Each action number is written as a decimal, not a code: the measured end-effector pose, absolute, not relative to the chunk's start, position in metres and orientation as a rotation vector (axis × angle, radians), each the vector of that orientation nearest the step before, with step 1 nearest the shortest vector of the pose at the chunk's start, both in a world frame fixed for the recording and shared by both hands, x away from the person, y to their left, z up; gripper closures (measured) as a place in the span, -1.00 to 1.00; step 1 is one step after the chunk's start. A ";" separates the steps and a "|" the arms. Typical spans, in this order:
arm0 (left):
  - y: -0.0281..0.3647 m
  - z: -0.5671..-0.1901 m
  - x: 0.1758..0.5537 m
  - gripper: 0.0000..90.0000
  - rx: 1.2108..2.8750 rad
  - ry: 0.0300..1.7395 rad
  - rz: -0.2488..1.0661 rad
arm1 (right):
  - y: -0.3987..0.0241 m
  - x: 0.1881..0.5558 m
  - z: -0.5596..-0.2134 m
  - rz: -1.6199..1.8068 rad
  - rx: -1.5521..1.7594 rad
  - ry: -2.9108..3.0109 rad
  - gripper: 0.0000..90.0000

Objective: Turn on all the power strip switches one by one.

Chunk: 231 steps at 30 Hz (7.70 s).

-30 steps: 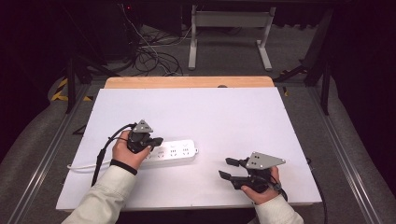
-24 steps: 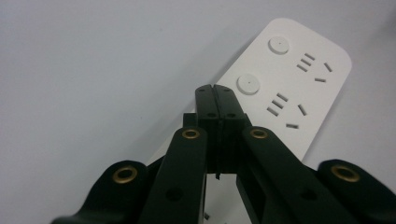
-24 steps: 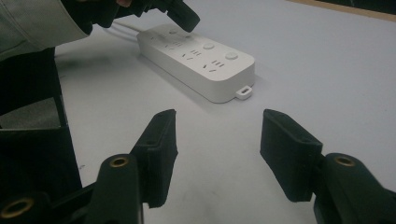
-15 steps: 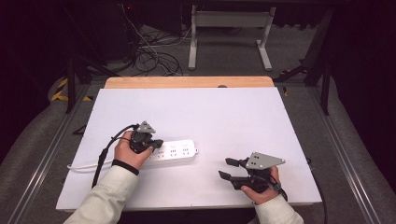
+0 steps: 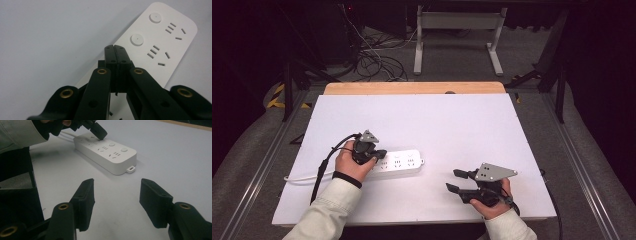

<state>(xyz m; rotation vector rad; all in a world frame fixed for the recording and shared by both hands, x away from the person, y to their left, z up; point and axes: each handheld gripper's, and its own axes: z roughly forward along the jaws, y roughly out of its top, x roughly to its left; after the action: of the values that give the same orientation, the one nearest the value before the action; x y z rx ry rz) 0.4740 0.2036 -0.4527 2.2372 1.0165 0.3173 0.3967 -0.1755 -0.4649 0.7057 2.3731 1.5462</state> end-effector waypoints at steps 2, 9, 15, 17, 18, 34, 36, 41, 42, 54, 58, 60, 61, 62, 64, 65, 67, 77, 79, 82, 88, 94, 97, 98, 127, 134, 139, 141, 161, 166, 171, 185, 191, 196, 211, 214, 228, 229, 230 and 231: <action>0.203 -0.453 0.474 1.00 2.234 1.024 0.317 | -0.176 0.397 -0.465 1.548 0.709 2.368 0.03; 0.201 -0.452 0.473 1.00 2.248 1.032 0.328 | -0.176 0.397 -0.465 1.548 0.711 2.369 0.03; 0.197 -0.452 0.472 1.00 2.268 1.030 0.363 | -0.176 0.397 -0.465 1.548 0.712 2.369 0.03; 0.197 -0.452 0.472 1.00 2.271 1.027 0.366 | -0.176 0.396 -0.465 1.548 0.711 2.368 0.03; 0.196 -0.452 0.471 1.00 2.272 1.021 0.378 | -0.176 0.396 -0.465 1.549 0.710 2.366 0.03; 0.193 -0.453 0.469 1.00 2.270 1.049 0.397 | -0.176 0.395 -0.464 1.547 0.712 2.366 0.03; 0.193 -0.453 0.469 1.00 2.268 1.051 0.397 | -0.176 0.395 -0.464 1.548 0.713 2.367 0.03; 0.193 -0.453 0.470 1.00 2.262 1.066 0.393 | -0.176 0.395 -0.464 1.547 0.713 2.367 0.03; 0.194 -0.453 0.470 1.00 2.256 1.071 0.380 | -0.176 0.395 -0.464 1.547 0.711 2.366 0.03; 0.192 -0.451 0.466 1.00 2.270 1.009 0.366 | -0.176 0.394 -0.464 1.550 0.705 2.365 0.03; 0.196 -0.444 0.463 1.00 2.185 0.988 0.395 | -0.176 0.395 -0.465 1.546 0.709 2.369 0.03; 0.196 -0.442 0.462 1.00 2.169 0.988 0.376 | -0.176 0.395 -0.465 1.544 0.706 2.372 0.03; 0.195 -0.440 0.461 1.00 2.154 0.989 0.366 | -0.176 0.395 -0.465 1.544 0.706 2.372 0.03; 0.195 -0.438 0.461 1.00 2.157 0.985 0.374 | -0.176 0.395 -0.465 1.546 0.707 2.370 0.03; 0.194 -0.435 0.462 1.00 2.158 0.975 0.367 | -0.176 0.395 -0.465 1.546 0.707 2.369 0.03; 0.194 -0.433 0.462 1.00 2.152 0.975 0.359 | -0.177 0.395 -0.465 1.550 0.709 2.369 0.03; 0.192 -0.432 0.463 1.00 2.148 0.962 0.348 | -0.176 0.395 -0.465 1.547 0.706 2.370 0.03; 0.175 -0.445 0.474 1.00 2.180 0.931 0.325 | -0.177 0.396 -0.466 1.555 0.711 2.372 0.03; 0.173 -0.448 0.476 1.00 2.185 0.933 0.325 | -0.177 0.396 -0.466 1.556 0.713 2.374 0.03; 0.172 -0.451 0.479 1.00 2.188 0.934 0.321 | -0.177 0.396 -0.466 1.557 0.712 2.375 0.03; 0.169 -0.454 0.480 1.00 2.206 0.932 0.315 | -0.177 0.396 -0.466 1.557 0.713 2.374 0.03; 0.169 -0.455 0.480 1.00 2.218 0.934 0.326 | -0.177 0.396 -0.466 1.555 0.712 2.374 0.03; 0.168 -0.454 0.480 1.00 2.224 0.937 0.327 | -0.177 0.395 -0.466 1.554 0.710 2.376 0.03; 0.168 -0.454 0.480 1.00 2.227 0.940 0.321 | -0.177 0.395 -0.466 1.554 0.710 2.376 0.03; 0.167 -0.456 0.481 1.00 2.243 0.949 0.355 | -0.175 0.395 -0.466 1.544 0.699 2.387 0.03; 0.161 -0.456 0.477 1.00 2.276 0.928 0.414 | -0.174 0.396 -0.467 1.538 0.702 2.395 0.03; 0.157 -0.456 0.475 1.00 2.301 0.916 0.449 | -0.174 0.395 -0.468 1.538 0.706 2.399 0.02; 0.156 -0.456 0.474 1.00 2.306 0.913 0.453 | -0.174 0.396 -0.468 1.538 0.707 2.400 0.02; 0.157 -0.446 0.472 1.00 2.215 0.914 0.425 | -0.177 0.396 -0.466 1.543 0.731 2.382 0.01; 0.163 -0.440 0.477 1.00 2.136 0.921 0.362 | -0.177 0.395 -0.466 1.546 0.728 2.381 0.01; 0.153 -0.440 0.481 1.00 2.150 0.855 0.337 | -0.178 0.395 -0.466 1.547 0.726 2.383 0.01; 0.129 -0.454 0.489 1.00 2.239 0.801 0.339 | -0.179 0.395 -0.466 1.553 0.723 2.383 0.01; 0.128 -0.456 0.489 1.00 2.257 0.801 0.348 | -0.178 0.395 -0.467 1.552 0.722 2.384 0.01; 0.128 -0.456 0.489 1.00 2.252 0.815 0.342 | -0.178 0.395 -0.466 1.551 0.720 2.384 0.01; 0.127 -0.458 0.490 1.00 2.251 0.849 0.327 | -0.177 0.395 -0.466 1.553 0.720 2.386 0.01; 0.127 -0.457 0.491 1.00 2.252 0.862 0.317 | -0.177 0.395 -0.466 1.553 0.721 2.385 0.01; 0.126 -0.458 0.490 1.00 2.257 0.891 0.310 | -0.176 0.394 -0.467 1.561 0.724 2.388 0.01; 0.126 -0.458 0.490 1.00 2.254 0.890 0.312 | -0.176 0.394 -0.467 1.560 0.721 2.390 0.01; 0.127 -0.458 0.490 1.00 2.247 0.895 0.306 | -0.176 0.393 -0.467 1.561 0.721 2.391 0.01; 0.127 -0.458 0.490 1.00 2.245 0.901 0.303 | -0.176 0.393 -0.467 1.560 0.720 2.391 0.01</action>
<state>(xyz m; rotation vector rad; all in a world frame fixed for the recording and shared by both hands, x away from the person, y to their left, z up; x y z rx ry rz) 0.4903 0.1268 -0.4579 2.2455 0.9014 0.3029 0.3931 -0.1764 -0.4673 0.7202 2.3909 1.5601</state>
